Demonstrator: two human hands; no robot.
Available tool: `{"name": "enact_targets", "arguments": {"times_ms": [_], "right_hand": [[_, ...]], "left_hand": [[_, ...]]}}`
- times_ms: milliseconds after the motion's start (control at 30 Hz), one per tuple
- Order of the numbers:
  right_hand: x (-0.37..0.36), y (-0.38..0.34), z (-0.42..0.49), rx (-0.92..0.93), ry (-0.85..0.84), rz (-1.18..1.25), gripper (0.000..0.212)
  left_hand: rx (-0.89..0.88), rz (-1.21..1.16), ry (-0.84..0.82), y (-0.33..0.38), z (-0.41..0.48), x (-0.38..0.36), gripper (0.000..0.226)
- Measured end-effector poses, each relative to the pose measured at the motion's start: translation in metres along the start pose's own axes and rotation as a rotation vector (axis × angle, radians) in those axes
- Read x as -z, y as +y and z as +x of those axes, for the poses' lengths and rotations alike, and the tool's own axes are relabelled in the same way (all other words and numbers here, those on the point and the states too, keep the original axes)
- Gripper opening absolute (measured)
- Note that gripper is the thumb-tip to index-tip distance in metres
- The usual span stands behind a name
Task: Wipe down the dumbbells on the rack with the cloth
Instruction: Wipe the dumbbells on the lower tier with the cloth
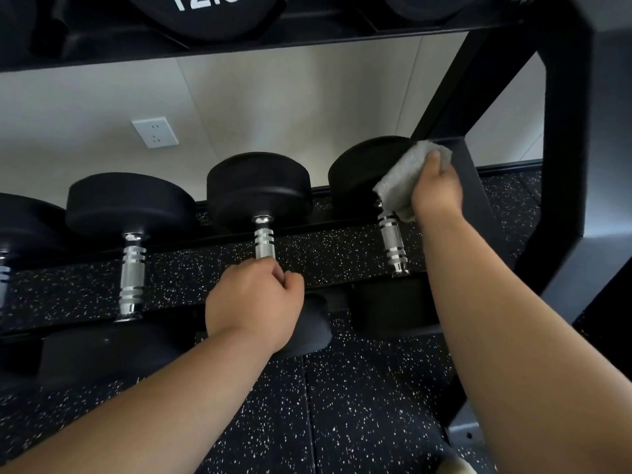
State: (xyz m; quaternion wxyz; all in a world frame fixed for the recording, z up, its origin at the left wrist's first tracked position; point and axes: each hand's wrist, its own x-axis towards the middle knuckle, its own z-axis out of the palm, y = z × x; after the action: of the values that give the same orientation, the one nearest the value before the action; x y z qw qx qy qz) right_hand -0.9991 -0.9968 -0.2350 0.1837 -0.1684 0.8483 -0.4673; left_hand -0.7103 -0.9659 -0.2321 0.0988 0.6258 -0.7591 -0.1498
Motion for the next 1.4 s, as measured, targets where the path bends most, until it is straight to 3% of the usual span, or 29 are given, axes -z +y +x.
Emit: {"name": "enact_targets", "arguments": {"times_ms": [100, 200, 267, 467, 533, 600, 700, 800, 933, 1100, 1233, 1400], "right_hand": [[0.002, 0.002, -0.012, 0.044, -0.026, -0.027, 0.055], [-0.012, 0.003, -0.032, 0.475, 0.007, -0.198, 0.066], [-0.021, 0.002, -0.026, 0.591, 0.032, -0.281, 0.068], [-0.013, -0.004, 0.0, 0.242, 0.033, 0.054, 0.049], [-0.015, 0.0, 0.001, 0.179, 0.05, 0.015, 0.045], [-0.017, 0.003, -0.008, 0.203, 0.095, -0.109, 0.057], [-0.021, 0.01, -0.019, 0.422, 0.138, -0.473, 0.068], [-0.022, 0.003, -0.028, 0.662, 0.125, -0.566, 0.068], [-0.019, -0.004, -0.023, 0.795, 0.111, -0.653, 0.064], [-0.034, -0.008, -0.045, 1.066, -0.036, -0.987, 0.053], [-0.033, -0.011, -0.041, 0.953, 0.052, -0.974, 0.057], [-0.016, 0.0, -0.021, 0.508, 0.17, -0.649, 0.073]], "left_hand": [[0.01, 0.008, 0.002, -0.001, 0.001, -0.001, 0.027], [0.007, 0.015, -0.005, 0.0, 0.002, -0.001, 0.027], [0.008, 0.013, -0.007, 0.001, 0.002, -0.001, 0.027], [0.007, -0.013, -0.005, 0.002, 0.0, 0.0, 0.026], [0.006, -0.011, -0.003, 0.002, 0.0, -0.001, 0.026], [0.008, -0.004, -0.001, 0.001, 0.0, -0.001, 0.026], [0.009, 0.003, -0.007, 0.0, 0.002, -0.002, 0.026], [0.009, 0.003, -0.011, 0.0, 0.002, -0.002, 0.027], [0.004, -0.003, -0.012, 0.0, 0.001, -0.001, 0.027], [0.019, 0.002, -0.008, 0.001, 0.001, -0.002, 0.028], [0.021, -0.008, -0.009, 0.001, 0.001, -0.002, 0.027], [0.016, 0.002, -0.009, 0.001, 0.002, -0.002, 0.027]]}}
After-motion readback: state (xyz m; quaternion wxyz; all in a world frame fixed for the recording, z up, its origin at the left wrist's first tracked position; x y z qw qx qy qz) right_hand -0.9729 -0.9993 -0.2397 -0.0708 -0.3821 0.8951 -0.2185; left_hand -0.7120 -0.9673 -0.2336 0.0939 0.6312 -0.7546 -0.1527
